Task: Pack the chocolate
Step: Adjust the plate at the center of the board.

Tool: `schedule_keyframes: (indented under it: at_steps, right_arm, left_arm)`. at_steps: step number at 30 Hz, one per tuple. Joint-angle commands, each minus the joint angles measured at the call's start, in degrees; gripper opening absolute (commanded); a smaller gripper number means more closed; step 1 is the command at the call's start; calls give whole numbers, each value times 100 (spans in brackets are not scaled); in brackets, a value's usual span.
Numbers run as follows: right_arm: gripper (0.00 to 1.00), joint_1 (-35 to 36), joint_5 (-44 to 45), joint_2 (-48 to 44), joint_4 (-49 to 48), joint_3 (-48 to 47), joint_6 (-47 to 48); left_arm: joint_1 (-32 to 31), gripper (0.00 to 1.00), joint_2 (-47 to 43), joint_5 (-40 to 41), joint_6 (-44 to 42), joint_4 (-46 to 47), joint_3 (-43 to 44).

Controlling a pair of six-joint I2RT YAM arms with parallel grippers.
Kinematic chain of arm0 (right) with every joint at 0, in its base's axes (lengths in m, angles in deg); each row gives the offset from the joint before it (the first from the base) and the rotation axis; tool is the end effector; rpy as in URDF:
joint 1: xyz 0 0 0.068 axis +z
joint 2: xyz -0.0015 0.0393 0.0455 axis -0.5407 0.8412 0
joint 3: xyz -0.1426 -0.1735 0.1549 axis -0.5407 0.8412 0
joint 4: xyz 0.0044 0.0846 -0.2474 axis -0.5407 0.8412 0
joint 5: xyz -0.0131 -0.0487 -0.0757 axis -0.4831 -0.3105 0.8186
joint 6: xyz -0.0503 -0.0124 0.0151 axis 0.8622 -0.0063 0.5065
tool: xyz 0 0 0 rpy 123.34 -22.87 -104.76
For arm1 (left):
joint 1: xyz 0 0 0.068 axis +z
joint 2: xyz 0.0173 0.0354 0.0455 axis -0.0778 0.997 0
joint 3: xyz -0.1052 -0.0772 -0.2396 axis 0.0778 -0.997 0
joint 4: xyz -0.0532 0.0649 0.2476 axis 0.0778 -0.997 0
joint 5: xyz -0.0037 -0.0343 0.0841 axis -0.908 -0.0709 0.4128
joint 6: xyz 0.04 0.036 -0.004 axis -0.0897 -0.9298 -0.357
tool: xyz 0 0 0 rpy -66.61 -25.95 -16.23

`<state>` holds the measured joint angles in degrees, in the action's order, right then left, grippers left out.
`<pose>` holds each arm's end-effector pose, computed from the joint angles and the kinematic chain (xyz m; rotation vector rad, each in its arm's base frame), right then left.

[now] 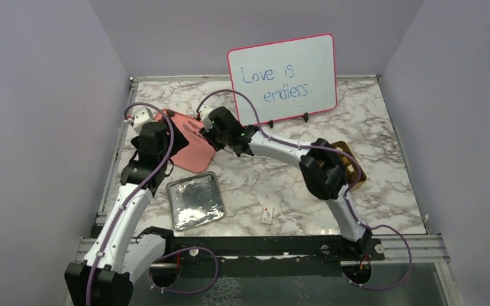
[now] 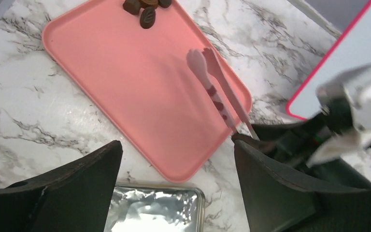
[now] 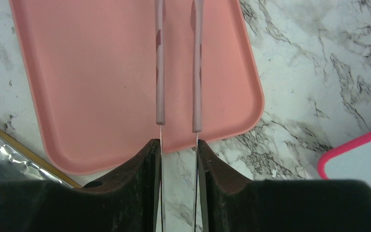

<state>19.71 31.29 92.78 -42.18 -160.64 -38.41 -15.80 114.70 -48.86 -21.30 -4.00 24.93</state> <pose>0.3203 0.4132 0.2093 -1.0578 1.9364 0.3932 0.1896 -0.0267 0.3124 -0.5691 1.9586 -0.1585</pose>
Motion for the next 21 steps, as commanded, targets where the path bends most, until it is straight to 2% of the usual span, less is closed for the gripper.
schedule_keyframes:
  at_steps: [1,4,11,18,21]
  right_arm:
    - [36,-6,231,-568,-311,254,154]
    - [36,-15,262,-610,-313,292,205]
    - [37,-26,209,-637,-362,341,301]
    - [38,-25,85,-586,-326,46,381]
    - [38,-32,88,-532,-332,-20,419]
  left_arm:
    - [298,83,507,502,1183,893,-196]
    - [794,78,961,214,1697,1194,-321]
    - [2394,78,2046,-727,1674,1429,-195]
    - [2781,75,3117,-850,1521,1820,-99]
    - [2801,70,3361,-709,1377,2106,-143]
